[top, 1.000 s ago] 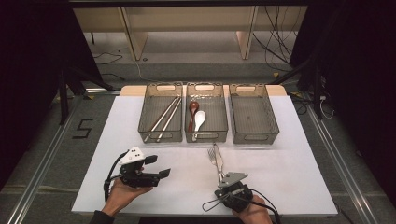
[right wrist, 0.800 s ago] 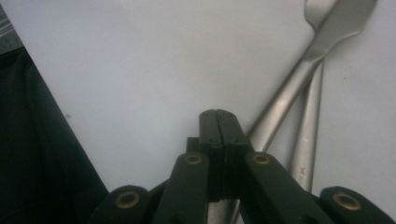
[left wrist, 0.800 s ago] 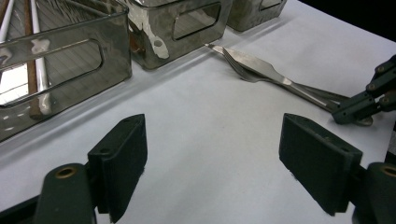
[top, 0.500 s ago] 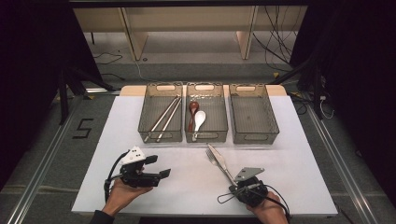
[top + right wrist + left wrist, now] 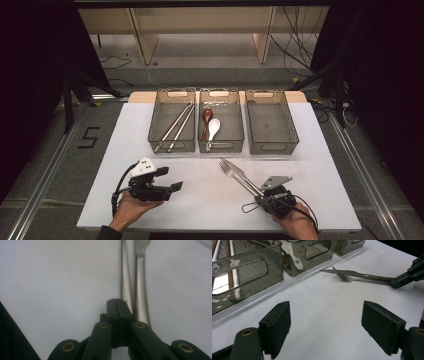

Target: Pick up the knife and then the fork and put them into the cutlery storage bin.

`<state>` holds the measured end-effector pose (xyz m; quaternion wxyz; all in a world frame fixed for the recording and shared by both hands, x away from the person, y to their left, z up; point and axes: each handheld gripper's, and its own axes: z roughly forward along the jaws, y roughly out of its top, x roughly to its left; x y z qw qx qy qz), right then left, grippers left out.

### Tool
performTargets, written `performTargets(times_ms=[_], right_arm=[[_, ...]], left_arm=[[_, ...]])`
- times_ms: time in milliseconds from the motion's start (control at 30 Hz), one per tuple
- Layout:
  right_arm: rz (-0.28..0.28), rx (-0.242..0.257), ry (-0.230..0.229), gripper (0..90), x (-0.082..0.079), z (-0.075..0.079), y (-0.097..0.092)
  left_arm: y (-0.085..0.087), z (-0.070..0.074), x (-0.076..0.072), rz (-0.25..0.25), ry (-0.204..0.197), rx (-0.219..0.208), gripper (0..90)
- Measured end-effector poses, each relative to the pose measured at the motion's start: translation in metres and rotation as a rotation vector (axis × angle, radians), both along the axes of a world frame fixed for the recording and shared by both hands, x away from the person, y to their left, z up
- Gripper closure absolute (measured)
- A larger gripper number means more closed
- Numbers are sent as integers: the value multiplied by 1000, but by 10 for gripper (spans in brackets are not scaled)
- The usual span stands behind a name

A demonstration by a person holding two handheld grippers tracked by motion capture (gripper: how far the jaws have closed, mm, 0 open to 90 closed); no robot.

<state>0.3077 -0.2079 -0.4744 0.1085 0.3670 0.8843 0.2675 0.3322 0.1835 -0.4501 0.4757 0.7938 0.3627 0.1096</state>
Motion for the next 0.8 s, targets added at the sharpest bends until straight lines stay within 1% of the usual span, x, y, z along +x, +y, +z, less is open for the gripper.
performTargets(times_ms=[133,267,433,500,533,600,700,733,800], right_arm=[[-10,-15,-11,900,1,0,-4],[-27,-18,-9,900,4,1,-8],[-29,-31,-10,900,5,3,-7],[-32,-6,-17,900,6,9,-9],[-38,2,-27,855,6,12,-10],[-39,10,-33,805,8,19,-13],[-51,10,-37,695,14,26,-15],[-49,3,-36,654,17,27,-14],[-44,-14,-26,618,23,29,-12]], left_arm=[[0,0,0,1,-1,1,231],[0,0,0,1,-2,1,232],[0,0,0,1,-3,1,232],[0,0,0,1,-2,-2,232],[0,0,0,1,-1,-4,232],[0,-1,0,1,0,-6,232],[0,0,-1,1,-1,-13,231],[0,0,-1,1,-2,-15,231],[0,0,-1,2,-2,-15,231]])
